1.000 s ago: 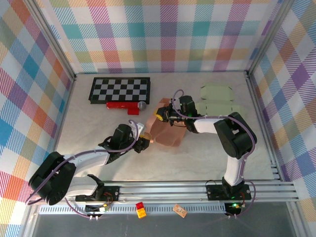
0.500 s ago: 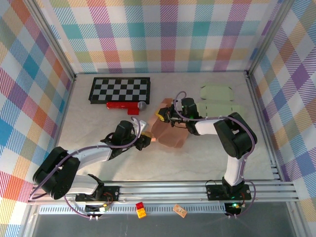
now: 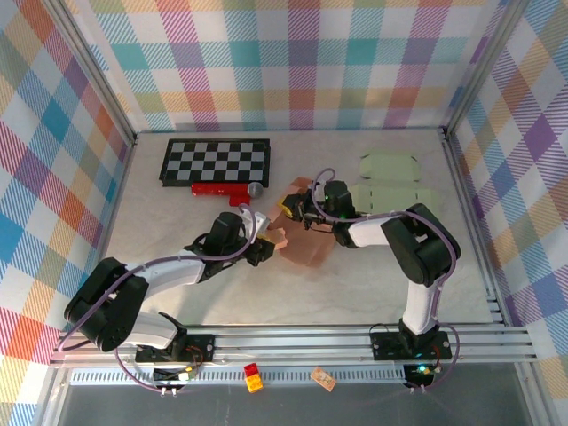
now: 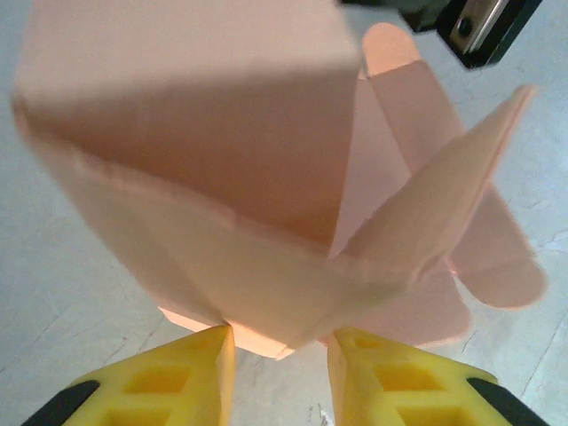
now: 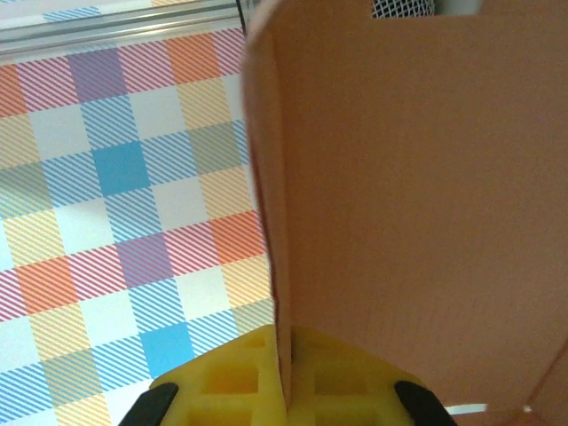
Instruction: Fold the paper box
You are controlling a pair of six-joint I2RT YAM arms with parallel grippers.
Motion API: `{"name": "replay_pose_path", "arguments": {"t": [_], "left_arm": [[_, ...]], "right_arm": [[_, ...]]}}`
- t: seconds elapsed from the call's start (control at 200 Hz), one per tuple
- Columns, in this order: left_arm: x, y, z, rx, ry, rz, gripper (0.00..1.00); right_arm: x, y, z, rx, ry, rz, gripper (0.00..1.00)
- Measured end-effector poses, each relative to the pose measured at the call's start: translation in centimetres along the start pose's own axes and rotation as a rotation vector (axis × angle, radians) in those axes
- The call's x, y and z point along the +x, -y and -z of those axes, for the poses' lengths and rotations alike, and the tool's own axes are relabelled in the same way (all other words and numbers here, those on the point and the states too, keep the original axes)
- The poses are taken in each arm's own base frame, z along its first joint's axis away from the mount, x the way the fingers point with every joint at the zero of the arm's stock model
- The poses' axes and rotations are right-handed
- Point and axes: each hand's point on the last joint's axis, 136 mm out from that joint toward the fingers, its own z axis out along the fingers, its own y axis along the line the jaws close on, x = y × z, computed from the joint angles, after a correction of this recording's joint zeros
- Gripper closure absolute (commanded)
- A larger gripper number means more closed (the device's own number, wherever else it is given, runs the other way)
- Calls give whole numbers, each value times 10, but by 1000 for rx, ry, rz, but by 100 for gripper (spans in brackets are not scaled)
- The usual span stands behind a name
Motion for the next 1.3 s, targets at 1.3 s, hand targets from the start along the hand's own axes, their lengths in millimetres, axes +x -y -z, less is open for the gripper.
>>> {"name": "replay_pose_path", "arguments": {"t": [1.3], "left_arm": [[1, -30, -24, -198, 38, 112, 60]], "right_arm": [[-8, 16, -10, -106, 173, -11, 100]]}}
